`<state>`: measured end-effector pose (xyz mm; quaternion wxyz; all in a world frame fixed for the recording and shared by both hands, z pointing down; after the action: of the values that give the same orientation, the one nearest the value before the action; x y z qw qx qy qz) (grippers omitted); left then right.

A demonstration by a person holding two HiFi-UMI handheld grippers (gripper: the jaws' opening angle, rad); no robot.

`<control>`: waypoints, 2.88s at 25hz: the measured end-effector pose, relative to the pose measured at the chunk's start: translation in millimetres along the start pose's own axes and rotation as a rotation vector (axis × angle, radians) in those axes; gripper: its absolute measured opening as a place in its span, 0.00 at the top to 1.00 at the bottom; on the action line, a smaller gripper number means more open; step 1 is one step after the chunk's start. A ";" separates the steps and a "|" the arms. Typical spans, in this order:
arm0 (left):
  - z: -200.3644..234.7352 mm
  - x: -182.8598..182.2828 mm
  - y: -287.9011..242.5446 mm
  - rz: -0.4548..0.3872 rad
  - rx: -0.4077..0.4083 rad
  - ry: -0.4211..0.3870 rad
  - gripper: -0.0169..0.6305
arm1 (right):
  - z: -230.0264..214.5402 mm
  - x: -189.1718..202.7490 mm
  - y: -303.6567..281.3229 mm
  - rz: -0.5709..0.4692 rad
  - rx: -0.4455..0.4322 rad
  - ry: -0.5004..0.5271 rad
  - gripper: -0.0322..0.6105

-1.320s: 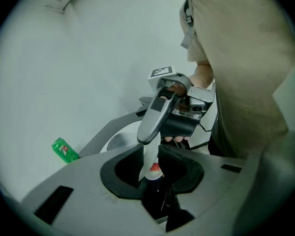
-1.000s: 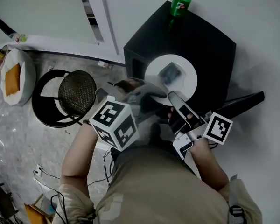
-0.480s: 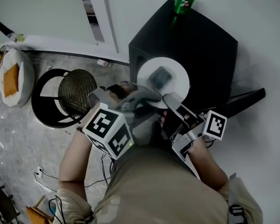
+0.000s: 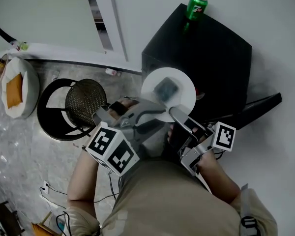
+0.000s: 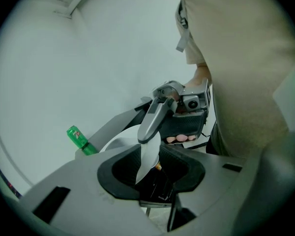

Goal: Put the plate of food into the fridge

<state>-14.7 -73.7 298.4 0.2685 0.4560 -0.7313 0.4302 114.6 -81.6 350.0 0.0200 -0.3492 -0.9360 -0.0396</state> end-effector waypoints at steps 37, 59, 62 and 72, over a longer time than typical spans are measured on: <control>-32.5 104.8 47.7 -0.539 -0.246 1.257 0.68 | -38.5 45.7 6.4 -0.019 0.017 0.092 0.86; -55.6 123.5 4.3 -0.648 -0.221 1.612 0.85 | -73.8 32.5 17.0 0.040 0.071 0.089 0.86; -54.9 122.5 0.9 -0.652 -0.228 1.598 0.84 | -74.6 31.1 18.6 0.036 0.063 0.080 0.86; -60.5 129.8 -4.7 -0.752 -0.243 1.742 0.86 | -76.6 26.7 17.3 0.071 0.063 0.093 0.87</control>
<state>-67.6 -78.4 431.5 0.8845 0.1499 -0.1197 0.4252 106.5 -57.9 429.1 0.0757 -0.3790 -0.9219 -0.0255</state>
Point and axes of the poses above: the fingertips, and each gripper's own axes: y backward along the fingers, z to its left, x out of its underside, the point moved 7 cm from there along y, backward along the fingers, and after that the axes turned 8 degrees about -z, right-handed, at the moved point
